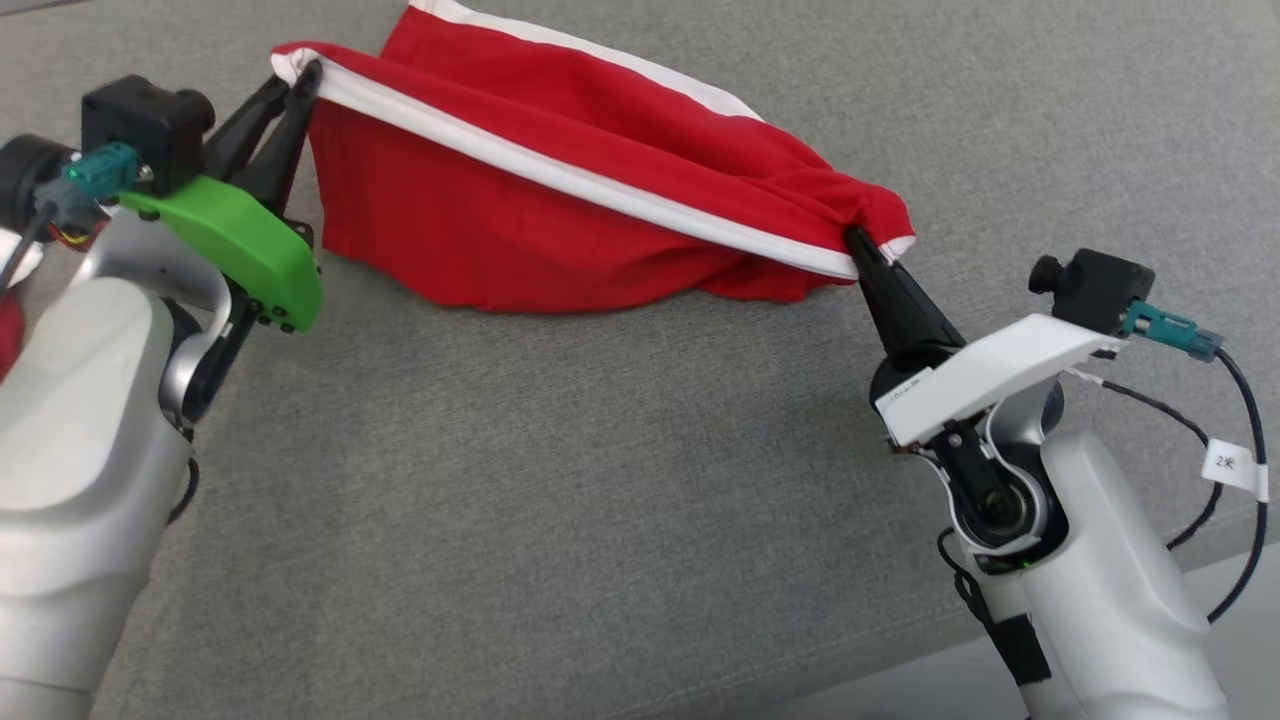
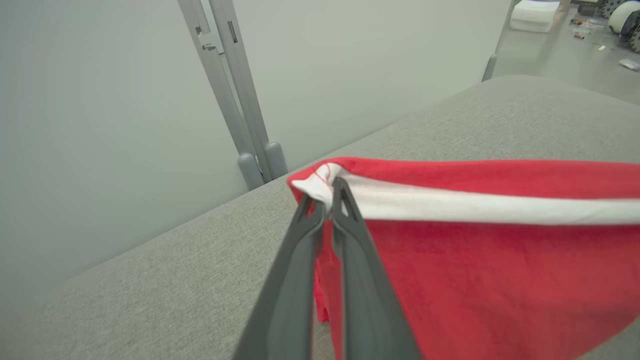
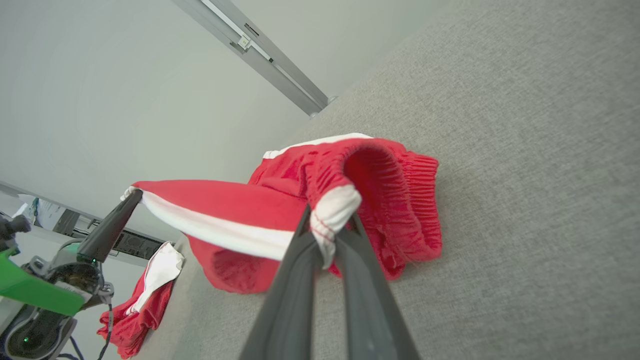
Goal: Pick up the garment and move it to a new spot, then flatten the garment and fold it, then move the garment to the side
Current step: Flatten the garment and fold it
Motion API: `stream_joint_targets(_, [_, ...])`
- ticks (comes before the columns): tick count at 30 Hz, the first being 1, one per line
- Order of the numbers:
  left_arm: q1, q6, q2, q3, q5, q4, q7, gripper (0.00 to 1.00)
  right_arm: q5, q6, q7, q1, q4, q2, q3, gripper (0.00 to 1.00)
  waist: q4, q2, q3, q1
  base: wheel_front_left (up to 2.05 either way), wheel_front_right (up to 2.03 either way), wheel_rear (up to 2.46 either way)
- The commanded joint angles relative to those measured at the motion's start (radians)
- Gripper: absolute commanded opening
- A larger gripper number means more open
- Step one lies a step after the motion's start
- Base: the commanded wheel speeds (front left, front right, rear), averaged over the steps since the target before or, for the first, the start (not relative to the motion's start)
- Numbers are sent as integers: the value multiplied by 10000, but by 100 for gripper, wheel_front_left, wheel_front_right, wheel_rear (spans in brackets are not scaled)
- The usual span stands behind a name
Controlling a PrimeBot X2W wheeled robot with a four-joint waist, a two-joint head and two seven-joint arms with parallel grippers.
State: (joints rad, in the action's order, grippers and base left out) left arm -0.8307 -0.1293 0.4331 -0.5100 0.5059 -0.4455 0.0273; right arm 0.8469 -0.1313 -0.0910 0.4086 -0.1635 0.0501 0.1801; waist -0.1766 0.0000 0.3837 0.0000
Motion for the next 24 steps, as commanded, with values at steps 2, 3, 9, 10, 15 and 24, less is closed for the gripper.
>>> stream_joint_targets(2, [-709,-11,319,-397,301,-564,2,0,155,9,232,543,-502,16,214,0,-730,0,773,0,0,0,0])
stream_joint_targets(3, [-930,4,402,-569,331,-766,15,0,209,9,302,727,-678,16,317,0,-797,0,855,0,0,0,0])
stream_joint_targets(9, [-2277,5,661,-1417,791,-1971,390,0,780,9,1119,1973,-1565,14,1167,100,-1188,0,1231,0,0,0,0])
stream_joint_targets(10, [-2442,5,657,-1563,859,-2164,468,0,882,8,1254,2121,-1714,16,1338,100,-1249,0,1263,0,0,0,0])
stream_joint_targets(15, [-3132,4,675,-2350,1012,-2925,770,27,881,3,1906,2569,-2005,3,1801,100,-1365,0,1296,0,0,0,0])
stream_joint_targets(24, [-3701,4,677,-3010,1658,-3758,1984,100,-754,3,2967,1529,-1000,173,1588,100,-1203,0,997,0,0,0,0])
